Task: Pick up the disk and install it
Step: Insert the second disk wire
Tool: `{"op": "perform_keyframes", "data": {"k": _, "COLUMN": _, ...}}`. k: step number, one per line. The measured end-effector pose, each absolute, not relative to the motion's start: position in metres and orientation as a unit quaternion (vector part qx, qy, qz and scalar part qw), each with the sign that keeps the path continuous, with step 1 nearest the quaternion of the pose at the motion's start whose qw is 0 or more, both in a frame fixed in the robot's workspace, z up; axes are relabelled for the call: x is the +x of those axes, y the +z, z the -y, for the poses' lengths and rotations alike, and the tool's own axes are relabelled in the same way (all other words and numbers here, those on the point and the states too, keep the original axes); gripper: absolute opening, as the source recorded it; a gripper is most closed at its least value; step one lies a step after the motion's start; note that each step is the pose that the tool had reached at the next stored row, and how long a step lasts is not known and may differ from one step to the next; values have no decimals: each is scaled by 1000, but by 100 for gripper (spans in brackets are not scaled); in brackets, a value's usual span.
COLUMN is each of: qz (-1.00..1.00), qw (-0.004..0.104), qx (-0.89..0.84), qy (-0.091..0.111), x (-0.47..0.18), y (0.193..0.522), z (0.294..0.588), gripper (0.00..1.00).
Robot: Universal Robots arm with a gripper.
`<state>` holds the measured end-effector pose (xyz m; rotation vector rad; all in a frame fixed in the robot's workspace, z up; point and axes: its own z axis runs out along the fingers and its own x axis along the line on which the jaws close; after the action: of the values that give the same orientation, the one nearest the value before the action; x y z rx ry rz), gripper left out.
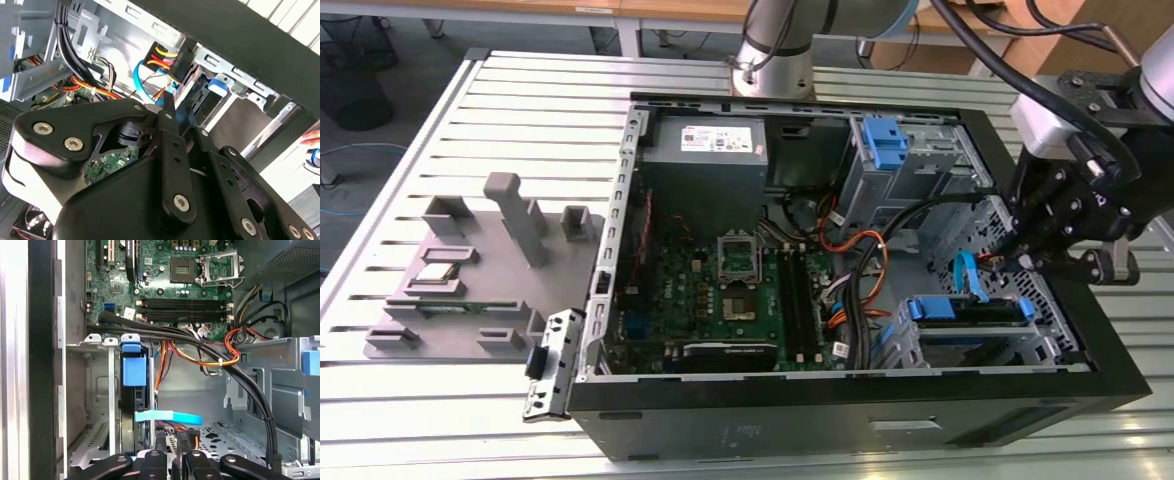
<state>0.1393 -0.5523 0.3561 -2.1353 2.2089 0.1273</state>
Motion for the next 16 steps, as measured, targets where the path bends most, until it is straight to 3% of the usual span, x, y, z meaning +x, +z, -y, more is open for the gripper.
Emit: {"op": "perform_keyframes", "data": {"k": 16, "qz": -718, "qw": 34, "qx": -694, "qy": 42, "x": 148, "y": 356, "z": 544, "gripper": 24}}
